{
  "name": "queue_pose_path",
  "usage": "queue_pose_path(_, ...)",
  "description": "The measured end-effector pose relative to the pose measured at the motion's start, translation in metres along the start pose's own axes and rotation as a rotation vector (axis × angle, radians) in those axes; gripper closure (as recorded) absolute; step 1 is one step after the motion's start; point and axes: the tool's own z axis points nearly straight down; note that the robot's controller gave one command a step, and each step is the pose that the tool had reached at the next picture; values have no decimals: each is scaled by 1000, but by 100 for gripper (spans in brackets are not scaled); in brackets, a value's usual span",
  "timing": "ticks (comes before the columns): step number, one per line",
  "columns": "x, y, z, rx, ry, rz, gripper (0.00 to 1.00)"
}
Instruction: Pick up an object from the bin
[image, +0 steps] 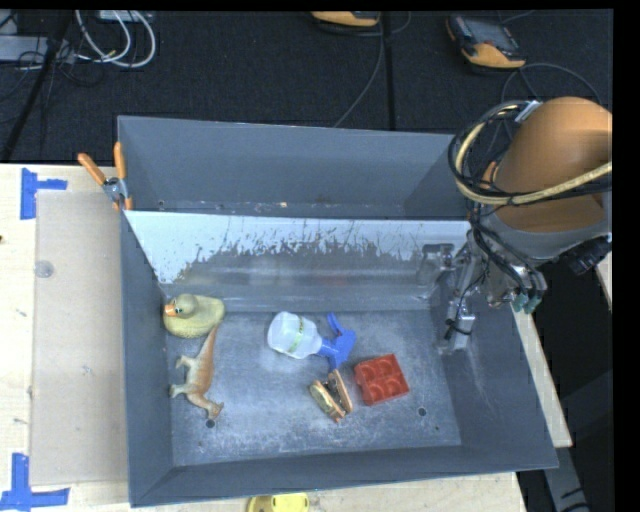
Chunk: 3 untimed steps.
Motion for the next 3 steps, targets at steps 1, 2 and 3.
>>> queue_pose_path(1,-1,0,-5,1,-7,-1,0)
queue_pose_path(2,12,10,24,2,-11,-63,0)
queue_pose_path(3,17,42,52,0,-6,4,0)
